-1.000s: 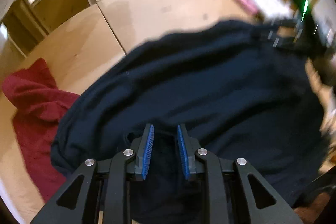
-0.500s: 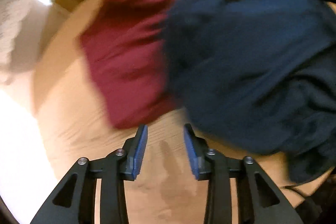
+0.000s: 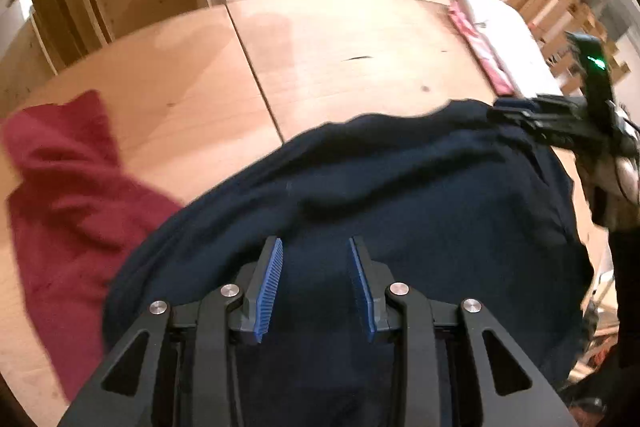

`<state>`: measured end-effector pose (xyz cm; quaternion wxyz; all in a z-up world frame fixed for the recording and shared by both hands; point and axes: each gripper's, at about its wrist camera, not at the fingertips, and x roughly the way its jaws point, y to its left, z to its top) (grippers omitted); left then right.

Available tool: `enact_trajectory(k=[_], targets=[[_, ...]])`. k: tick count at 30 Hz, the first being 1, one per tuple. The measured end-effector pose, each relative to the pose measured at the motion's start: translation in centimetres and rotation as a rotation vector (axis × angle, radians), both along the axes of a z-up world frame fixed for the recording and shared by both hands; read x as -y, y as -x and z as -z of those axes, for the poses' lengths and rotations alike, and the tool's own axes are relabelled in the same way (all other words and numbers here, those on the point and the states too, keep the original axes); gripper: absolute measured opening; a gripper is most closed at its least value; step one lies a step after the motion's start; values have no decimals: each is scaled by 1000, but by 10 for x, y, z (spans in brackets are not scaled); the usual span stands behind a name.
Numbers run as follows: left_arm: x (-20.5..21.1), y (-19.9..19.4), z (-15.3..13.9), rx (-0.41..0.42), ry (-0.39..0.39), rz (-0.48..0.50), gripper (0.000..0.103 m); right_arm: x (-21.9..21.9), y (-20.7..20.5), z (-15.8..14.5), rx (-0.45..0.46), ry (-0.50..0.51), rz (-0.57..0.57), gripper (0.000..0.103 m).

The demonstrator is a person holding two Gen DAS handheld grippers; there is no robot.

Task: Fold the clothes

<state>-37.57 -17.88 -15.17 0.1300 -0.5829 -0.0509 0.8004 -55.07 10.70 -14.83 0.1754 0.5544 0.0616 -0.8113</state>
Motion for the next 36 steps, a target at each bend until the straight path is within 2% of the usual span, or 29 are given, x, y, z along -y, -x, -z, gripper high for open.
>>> enact_trajectory(k=[4, 7, 10, 12, 20, 28, 29, 31, 32, 34, 36], targets=[[5, 17, 9, 1, -60, -59, 31, 0, 6, 8, 85, 134, 31, 31], [8, 18, 13, -11, -75, -67, 31, 6, -2, 5, 71, 120, 11, 31], [6, 20, 17, -2, -38, -67, 31, 13, -7, 5, 63, 103, -6, 31], [4, 23, 21, 10, -17, -70, 31, 18, 0, 19, 91, 86, 0, 31], [13, 45, 27, -19, 5, -122, 31, 21, 22, 26, 2, 16, 20, 29], [16, 101, 28, -132, 133, -198, 31, 42, 74, 25, -124, -84, 36, 29], [20, 105, 25, -127, 132, -229, 25, 44, 85, 26, -139, -100, 66, 29], [25, 110, 16, -125, 120, -275, 25, 44, 98, 22, -155, -155, 127, 29], [23, 101, 5, -137, 108, -258, 26, 43, 97, 14, -158, -162, 137, 29], [10, 73, -21, -165, 118, -188, 28, 35, 75, -16, -183, -82, 109, 31], [-8, 28, -48, -200, 146, -109, 38, 28, 36, -44, -173, -26, 40, 32]])
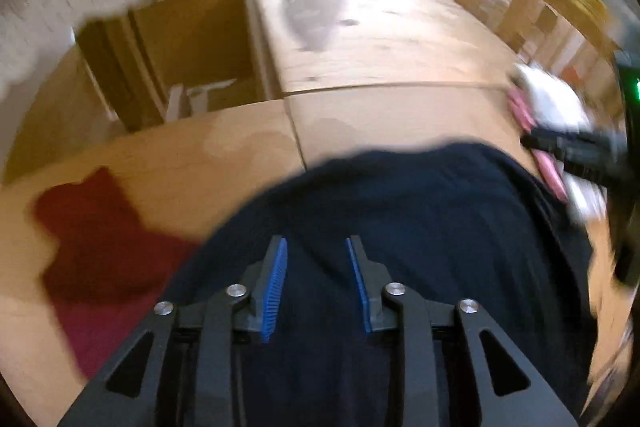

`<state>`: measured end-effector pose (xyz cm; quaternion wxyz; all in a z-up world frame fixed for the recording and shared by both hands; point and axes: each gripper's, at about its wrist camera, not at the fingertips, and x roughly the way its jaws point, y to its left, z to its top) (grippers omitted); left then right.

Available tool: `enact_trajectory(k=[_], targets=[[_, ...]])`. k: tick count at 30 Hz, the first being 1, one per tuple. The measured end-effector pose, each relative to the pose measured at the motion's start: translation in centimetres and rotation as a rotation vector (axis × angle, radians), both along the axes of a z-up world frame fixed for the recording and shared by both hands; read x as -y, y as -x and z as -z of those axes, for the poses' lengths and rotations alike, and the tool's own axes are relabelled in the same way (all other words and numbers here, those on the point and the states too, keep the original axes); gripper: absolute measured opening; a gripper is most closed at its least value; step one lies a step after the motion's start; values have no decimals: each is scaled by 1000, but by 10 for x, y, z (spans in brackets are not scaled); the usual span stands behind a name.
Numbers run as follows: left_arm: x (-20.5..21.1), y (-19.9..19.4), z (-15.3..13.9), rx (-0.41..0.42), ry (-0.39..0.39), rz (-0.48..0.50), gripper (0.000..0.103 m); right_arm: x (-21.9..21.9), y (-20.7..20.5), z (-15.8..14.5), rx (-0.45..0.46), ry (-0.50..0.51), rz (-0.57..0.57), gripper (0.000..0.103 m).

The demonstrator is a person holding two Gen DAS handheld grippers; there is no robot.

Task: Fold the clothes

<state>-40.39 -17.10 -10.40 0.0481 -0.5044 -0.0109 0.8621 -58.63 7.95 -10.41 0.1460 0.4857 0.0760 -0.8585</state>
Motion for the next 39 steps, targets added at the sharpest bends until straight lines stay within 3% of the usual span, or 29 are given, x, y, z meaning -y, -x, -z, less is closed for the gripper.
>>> enact_trajectory(k=[4, 8, 10, 15, 19, 23, 28, 35, 37, 39], targets=[[-33, -114, -29, -10, 0, 163, 43, -23, -121, -32, -16, -17, -153, 35], [-62, -212, -33, 24, -5, 252, 44, -73, -263, -47, -11, 3, -253, 42], [-80, -241, -25, 50, -11, 276, 44, -92, -311, -43, 6, 30, -271, 53], [-148, -264, 9, 143, -12, 373, 44, -114, -385, 4, 122, -29, -220, 53], [-212, -272, 23, 166, 57, 494, 44, -148, -408, 20, 160, -39, -113, 53], [-265, -271, 30, 168, 98, 595, 56, -170, -408, 34, 186, -98, -50, 53], [-298, -258, 35, 146, 197, 645, 56, -182, -407, 46, 233, -63, -19, 53], [-288, -229, 36, 183, 124, 556, 56, -186, -399, 51, 247, 4, 0, 53], [-294, -231, 35, 193, 79, 576, 56, -189, -395, 54, 257, 30, 12, 53], [-305, -237, 36, 181, 111, 622, 57, -191, -393, 56, 268, 57, 25, 53]])
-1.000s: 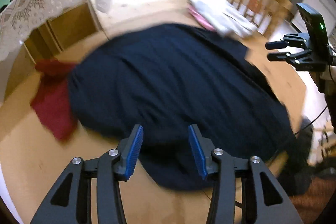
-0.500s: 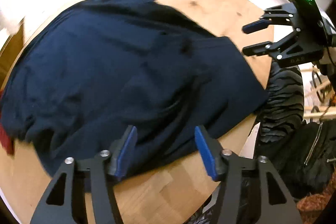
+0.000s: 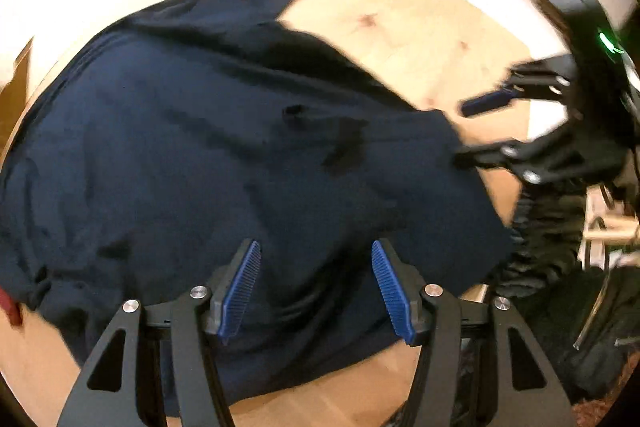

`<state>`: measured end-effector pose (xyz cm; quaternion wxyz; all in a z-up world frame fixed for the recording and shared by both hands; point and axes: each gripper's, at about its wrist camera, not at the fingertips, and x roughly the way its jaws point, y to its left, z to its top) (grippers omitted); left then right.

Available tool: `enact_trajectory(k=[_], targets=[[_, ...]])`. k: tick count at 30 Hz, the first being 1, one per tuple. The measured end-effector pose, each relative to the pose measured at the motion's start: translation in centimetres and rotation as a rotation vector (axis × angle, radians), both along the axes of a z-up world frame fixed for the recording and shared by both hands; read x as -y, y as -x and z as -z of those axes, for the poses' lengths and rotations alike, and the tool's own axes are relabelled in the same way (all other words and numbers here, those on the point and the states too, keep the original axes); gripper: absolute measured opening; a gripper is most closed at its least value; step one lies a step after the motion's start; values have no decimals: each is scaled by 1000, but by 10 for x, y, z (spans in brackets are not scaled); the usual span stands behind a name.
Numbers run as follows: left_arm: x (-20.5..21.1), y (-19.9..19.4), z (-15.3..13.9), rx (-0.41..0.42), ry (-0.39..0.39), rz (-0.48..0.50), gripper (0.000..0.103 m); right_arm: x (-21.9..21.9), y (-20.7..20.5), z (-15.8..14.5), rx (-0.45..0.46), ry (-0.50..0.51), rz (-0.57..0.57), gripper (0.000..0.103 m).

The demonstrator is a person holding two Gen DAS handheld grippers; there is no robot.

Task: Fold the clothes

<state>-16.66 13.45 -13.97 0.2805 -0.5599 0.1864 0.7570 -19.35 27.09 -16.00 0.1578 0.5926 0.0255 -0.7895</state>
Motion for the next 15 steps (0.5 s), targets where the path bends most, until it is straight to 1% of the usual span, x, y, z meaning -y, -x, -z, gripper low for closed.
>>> enact_trajectory(k=[4, 6, 8, 9, 10, 12, 13, 14, 15], targets=[[-10, 2, 11, -4, 46, 19, 56, -4, 4, 3, 18, 32, 24, 53], [-8, 5, 15, -3, 43, 23, 52, -4, 6, 3, 22, 44, 32, 53], [-5, 8, 18, -1, 39, 25, 43, -1, 9, 5, 22, 40, 28, 53], [-3, 10, 19, -1, 34, 22, 40, -1, 10, 6, 20, 35, 27, 53], [0, 11, 19, 1, 25, 21, 39, -1, 13, 6, 14, 29, 25, 53], [7, 14, 16, -1, 2, 15, 24, 1, 14, 4, 5, 28, 24, 53], [11, 16, 14, -3, -9, 11, 21, 2, 13, 3, -2, 33, 23, 53], [15, 17, 12, -2, -21, 6, 13, 3, 13, 3, -12, 45, 20, 53], [20, 17, 10, -2, -35, 0, 12, 3, 13, 3, -22, 57, 17, 53]])
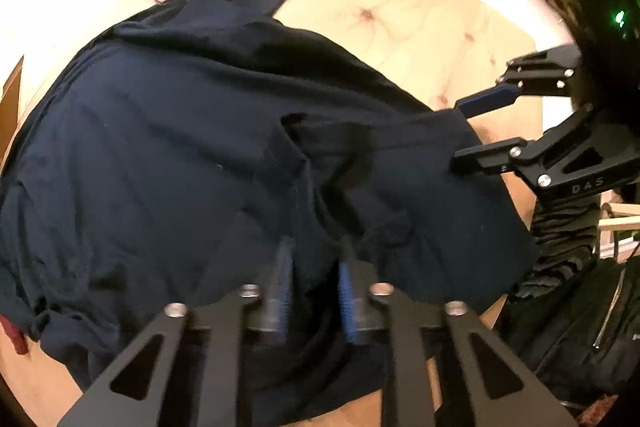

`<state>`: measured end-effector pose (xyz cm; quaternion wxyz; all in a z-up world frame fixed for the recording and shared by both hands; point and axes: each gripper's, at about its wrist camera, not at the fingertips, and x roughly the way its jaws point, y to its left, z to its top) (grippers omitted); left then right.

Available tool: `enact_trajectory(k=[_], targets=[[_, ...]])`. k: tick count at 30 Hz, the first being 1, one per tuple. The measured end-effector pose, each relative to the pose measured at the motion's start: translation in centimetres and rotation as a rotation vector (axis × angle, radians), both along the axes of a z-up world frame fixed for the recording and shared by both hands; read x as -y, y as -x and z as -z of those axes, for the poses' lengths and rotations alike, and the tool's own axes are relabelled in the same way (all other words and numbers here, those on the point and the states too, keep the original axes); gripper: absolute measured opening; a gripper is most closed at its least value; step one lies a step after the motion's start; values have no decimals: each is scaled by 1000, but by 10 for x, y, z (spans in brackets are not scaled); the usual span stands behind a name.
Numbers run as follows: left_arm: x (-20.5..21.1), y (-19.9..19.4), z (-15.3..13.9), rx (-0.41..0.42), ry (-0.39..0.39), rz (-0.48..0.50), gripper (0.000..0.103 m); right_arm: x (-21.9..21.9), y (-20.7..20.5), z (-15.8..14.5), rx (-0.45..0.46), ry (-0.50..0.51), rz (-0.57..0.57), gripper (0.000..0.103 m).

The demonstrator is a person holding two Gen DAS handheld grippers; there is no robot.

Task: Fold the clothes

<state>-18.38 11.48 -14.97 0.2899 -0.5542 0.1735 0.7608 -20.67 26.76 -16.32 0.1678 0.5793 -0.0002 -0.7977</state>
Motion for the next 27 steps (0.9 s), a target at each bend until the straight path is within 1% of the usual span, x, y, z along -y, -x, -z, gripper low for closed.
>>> enact_trajectory(k=[1, 2, 3, 4, 5, 6, 7, 8, 11, 15, 17, 19, 21, 23, 25, 26, 27], targets=[[5, 0, -3, 0, -15, -9, 12, 1, 0, 0, -8, 9, -9, 53], [11, 1, -7, 2, -33, -18, 12, 4, -1, 1, -14, 10, -33, 49], [17, 2, -11, 5, -55, -26, 11, 5, -2, 0, -24, 3, -48, 37], [24, 3, -15, 6, -76, -34, 12, 6, -2, 0, -34, -3, -59, 31], [30, 5, -20, 10, -101, -17, 12, 5, -3, -2, -45, 0, -62, 19], [35, 9, -25, 17, -129, 24, 8, 3, -2, -5, -52, 13, -65, 13], [39, 13, -30, 24, -158, 65, 8, -2, -2, -6, -52, 28, -68, 13], [44, 15, -35, 27, -182, 80, 8, -5, -1, -9, -51, 49, -71, 10], [55, 13, -47, 26, -239, 55, 8, -9, -2, -19, -63, 55, -74, 8], [75, 2, -64, 7, -294, 43, 8, 2, -11, -44, -126, 32, -114, 8], [87, -11, -75, 3, -324, 34, 8, 5, -13, -60, -148, 27, -128, 8], [98, -25, -85, 0, -350, 31, 8, 11, -25, -75, -165, 32, -152, 8], [108, -45, -95, -6, -353, 49, 8, 21, -41, -89, -182, 30, -193, 8], [119, -68, -104, -15, -351, 66, 8, 34, -65, -102, -200, 24, -241, 8], [132, -95, -110, 11, -355, 84, 8, 46, -87, -112, -190, 15, -300, 8], [139, -110, -113, 29, -358, 93, 8, 51, -103, -115, -168, 17, -337, 8], [146, -124, -115, 48, -361, 102, 12, 54, -118, -116, -128, 29, -381, 8]])
